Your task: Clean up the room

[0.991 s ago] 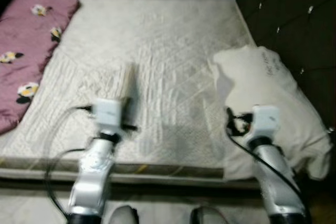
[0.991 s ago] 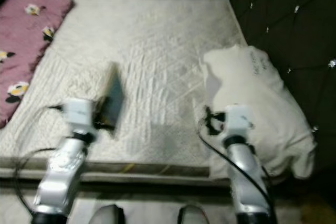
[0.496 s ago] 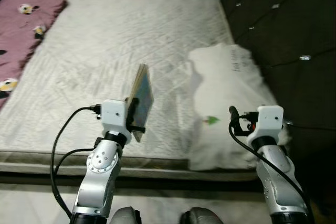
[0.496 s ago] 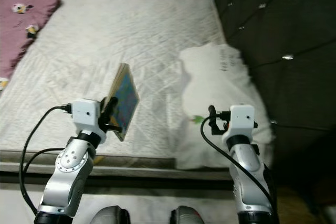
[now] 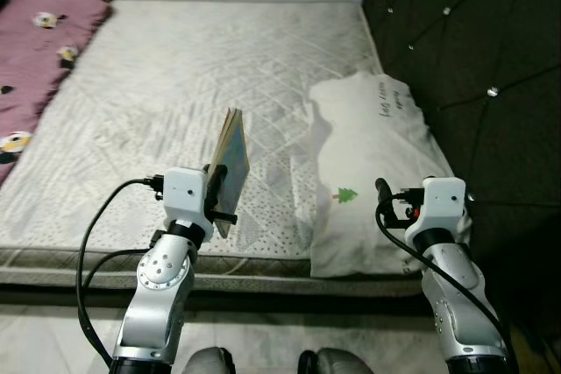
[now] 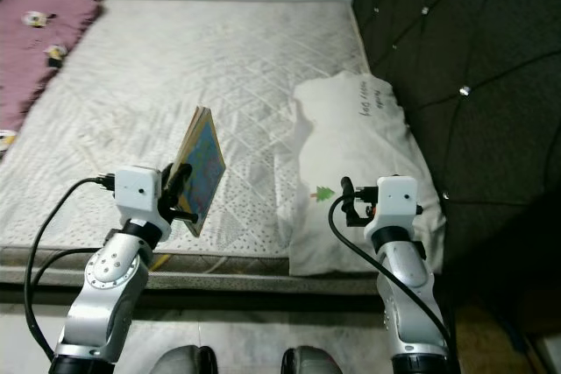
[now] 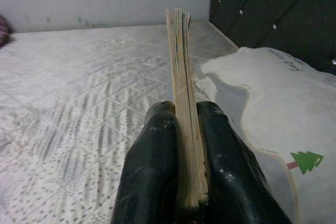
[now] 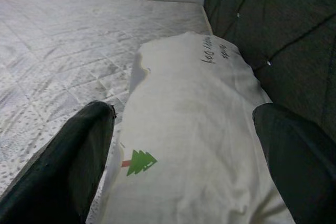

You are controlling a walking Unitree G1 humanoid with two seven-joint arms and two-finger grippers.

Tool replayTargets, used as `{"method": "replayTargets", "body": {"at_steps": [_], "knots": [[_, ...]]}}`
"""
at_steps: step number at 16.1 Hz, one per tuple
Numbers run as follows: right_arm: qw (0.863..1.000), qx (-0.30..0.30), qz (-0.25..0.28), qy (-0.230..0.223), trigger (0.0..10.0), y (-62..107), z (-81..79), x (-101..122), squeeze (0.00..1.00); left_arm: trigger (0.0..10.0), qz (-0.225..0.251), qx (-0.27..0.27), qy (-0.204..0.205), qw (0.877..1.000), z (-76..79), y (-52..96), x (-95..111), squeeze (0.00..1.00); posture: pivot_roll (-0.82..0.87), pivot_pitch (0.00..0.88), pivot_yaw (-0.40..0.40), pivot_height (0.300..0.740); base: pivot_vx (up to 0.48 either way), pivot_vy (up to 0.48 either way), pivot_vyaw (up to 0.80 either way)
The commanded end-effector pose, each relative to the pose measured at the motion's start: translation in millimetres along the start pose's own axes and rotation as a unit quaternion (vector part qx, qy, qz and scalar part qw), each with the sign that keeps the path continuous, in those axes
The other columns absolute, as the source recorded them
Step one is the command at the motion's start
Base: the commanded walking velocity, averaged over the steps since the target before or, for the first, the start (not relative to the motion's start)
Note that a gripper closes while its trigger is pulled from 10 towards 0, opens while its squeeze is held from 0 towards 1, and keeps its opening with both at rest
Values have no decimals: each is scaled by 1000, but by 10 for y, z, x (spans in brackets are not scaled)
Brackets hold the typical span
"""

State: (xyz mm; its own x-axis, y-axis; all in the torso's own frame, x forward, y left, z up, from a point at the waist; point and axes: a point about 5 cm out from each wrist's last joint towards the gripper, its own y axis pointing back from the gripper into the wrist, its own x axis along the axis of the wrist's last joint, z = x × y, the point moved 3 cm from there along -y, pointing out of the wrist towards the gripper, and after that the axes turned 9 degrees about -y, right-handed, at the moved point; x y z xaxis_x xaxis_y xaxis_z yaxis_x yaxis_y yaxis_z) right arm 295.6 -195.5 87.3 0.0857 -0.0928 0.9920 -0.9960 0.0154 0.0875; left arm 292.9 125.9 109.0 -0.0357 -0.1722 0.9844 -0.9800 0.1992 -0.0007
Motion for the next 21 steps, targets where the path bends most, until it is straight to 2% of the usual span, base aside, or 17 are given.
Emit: {"method": "replayTargets", "body": {"at_steps": [1, 5, 8, 10, 13, 16, 17, 20, 21], "knots": [[1000, -1, -1, 3, 10000, -4, -1, -3, 0, 10000, 33, 3, -1, 999, -27, -11, 147, 0, -48, 89, 7, 740, 0, 0, 0], [1000, 1, 0, 6, 10000, -6, -7, -2, 0, 10000, 34, 1, 0, 999, -24, -13, 151, 0, -48, 89, 7, 740, 0, 0, 0], [1000, 1, -3, 6, 10000, -4, -7, -9, 0, 10000, 35, -1, 0, 999, -16, -9, 156, 0, -47, 89, 7, 740, 262, 0, 0], [1000, 1, -3, 6, 10000, -6, -6, -9, 0, 10000, 24, 3, 0, 1000, -26, 1, 115, 0, -47, 89, 7, 740, 137, 0, -734], [1000, 2, -3, 8, 10000, -3, -5, -12, 0, 10000, -2, 36, -8, 999, -110, 41, 12, 0, -45, 86, 5, 740, 0, 0, -169], [1000, 2, -3, 9, 10000, -3, -3, -11, 0, 10000, -8, 43, -13, 999, -166, 79, -17, 0, -45, 86, 5, 740, 0, 0, 0], [1000, 4, -5, 14, 10000, 5, 1, -17, 0, 10000, -13, 45, -17, 999, -226, 135, -50, 0, -33, 95, -9, 740, 0, 0, 0], [1000, 7, -5, 20, 10000, 7, -12, 1, 0, 10000, -4, 41, -24, 999, -244, 118, 5, 0, -17, 101, -23, 740, 0, 0, 0], [1000, 5, -6, 21, 10000, 19, -15, -2, 0, 10000, -1, 45, -28, 999, -305, 97, 30, 0, -18, 103, -12, 740, 0, 0, 0]]}}
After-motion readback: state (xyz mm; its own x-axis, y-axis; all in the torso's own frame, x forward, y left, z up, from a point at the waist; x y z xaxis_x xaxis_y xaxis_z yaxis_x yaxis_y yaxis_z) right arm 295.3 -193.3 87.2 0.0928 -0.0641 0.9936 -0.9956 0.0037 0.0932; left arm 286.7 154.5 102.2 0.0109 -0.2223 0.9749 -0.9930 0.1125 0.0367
